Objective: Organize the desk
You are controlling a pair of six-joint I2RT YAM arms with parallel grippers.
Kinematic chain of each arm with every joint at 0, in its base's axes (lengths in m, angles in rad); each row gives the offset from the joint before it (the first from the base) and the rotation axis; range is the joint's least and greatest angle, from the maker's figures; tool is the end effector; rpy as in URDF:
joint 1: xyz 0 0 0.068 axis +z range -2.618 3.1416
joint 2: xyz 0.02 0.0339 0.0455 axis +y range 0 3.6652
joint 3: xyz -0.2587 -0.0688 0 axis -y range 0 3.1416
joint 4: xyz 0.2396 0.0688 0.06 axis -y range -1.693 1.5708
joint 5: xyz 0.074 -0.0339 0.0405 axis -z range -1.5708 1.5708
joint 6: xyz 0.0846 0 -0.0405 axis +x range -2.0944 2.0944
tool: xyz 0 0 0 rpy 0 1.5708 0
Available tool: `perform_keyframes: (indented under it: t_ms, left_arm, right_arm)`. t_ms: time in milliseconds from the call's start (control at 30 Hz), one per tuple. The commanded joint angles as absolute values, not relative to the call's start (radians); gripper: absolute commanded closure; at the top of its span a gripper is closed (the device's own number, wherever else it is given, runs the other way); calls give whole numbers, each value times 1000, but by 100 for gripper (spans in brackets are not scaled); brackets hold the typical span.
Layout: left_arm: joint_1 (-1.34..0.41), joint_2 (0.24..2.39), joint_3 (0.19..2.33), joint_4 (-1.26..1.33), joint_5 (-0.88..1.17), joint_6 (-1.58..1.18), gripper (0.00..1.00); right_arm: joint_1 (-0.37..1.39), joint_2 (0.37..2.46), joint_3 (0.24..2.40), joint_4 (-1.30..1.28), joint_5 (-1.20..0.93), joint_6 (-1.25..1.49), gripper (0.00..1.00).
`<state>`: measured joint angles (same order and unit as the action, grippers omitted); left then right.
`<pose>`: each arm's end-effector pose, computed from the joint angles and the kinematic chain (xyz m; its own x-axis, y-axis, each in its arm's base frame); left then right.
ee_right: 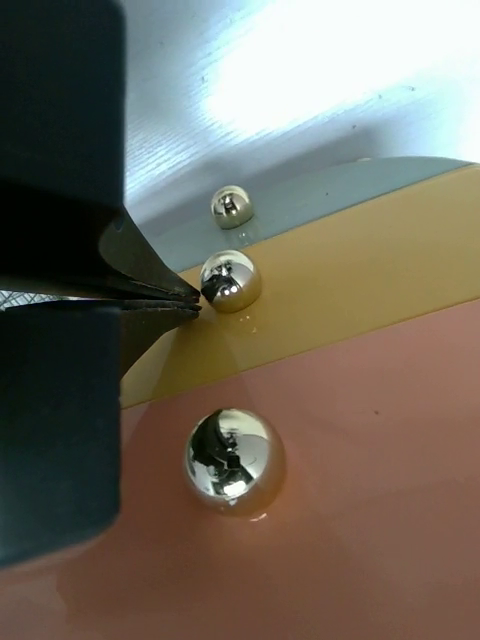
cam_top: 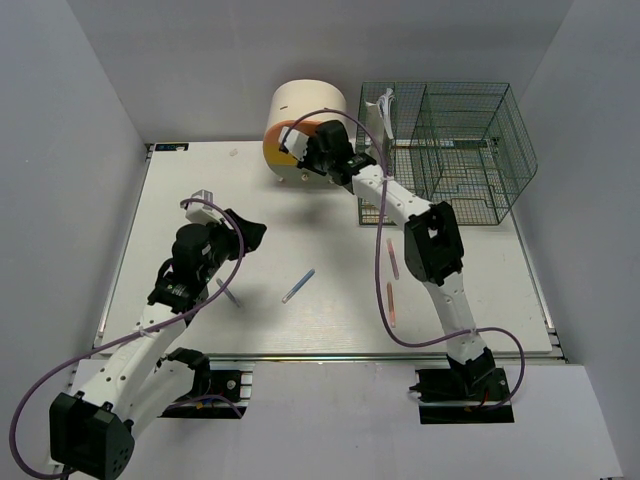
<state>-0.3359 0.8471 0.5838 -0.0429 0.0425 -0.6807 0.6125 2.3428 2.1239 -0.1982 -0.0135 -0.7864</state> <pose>0.2318 -0.0847 0.2551 -0.4525 -0.5080 -0.7329 0.1065 0.7852 -0.6100 0.4840 0.3415 0.2412 0.1799 -0.7386 -0.6497 -0.6478 0.4081 -0.6433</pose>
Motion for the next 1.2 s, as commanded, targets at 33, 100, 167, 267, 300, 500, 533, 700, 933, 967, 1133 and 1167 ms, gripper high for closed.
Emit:
perform_keyframes:
  t_ms: [33, 100, 167, 267, 300, 500, 533, 700, 933, 967, 1133, 1167]
  left_arm:
    - [-339, 834, 607, -12, 63, -689, 35]
    - [-339, 850, 604, 27, 72, -690, 35]
    - [-339, 886, 601, 73, 86, -699, 34]
    - [-339, 946, 601, 168, 112, -713, 35]
    - [-339, 997, 600, 202, 120, -724, 35]
    - [-339, 1224, 586, 520, 121, -834, 44]
    - [-339, 1305, 587, 566, 123, -868, 50]
    - [-339, 1566, 649, 845, 120, -986, 59]
    - [-348, 1929, 863, 1032, 140, -1130, 58]
    - [-348, 1992, 909, 1066, 137, -1144, 57]
    - [-348, 2109, 1058, 970, 115, -1163, 46]
    - [-348, 2126, 1087, 968, 115, -1163, 46]
  right_arm:
    - [595, 2205, 2033, -162, -211, -743, 100]
    - [591, 2099, 1924, -170, -316, -732, 100]
    - [584, 2036, 1850, -114, -371, -678, 100]
    - [577, 1953, 1798, -106, -383, -565, 100]
    - [569, 1927, 1796, -120, -394, -534, 90]
    - [526, 1778, 1683, -164, -524, -356, 49]
    - [519, 1757, 1665, -169, -552, -345, 49]
    - [488, 1622, 1549, -143, -682, -247, 87]
    - [457, 1510, 1422, -103, -704, -258, 84]
    - [451, 1502, 1414, -103, -706, -258, 83]
    - [434, 1457, 1361, -78, -698, -232, 82]
    - [428, 1448, 1353, -74, -698, -218, 82]
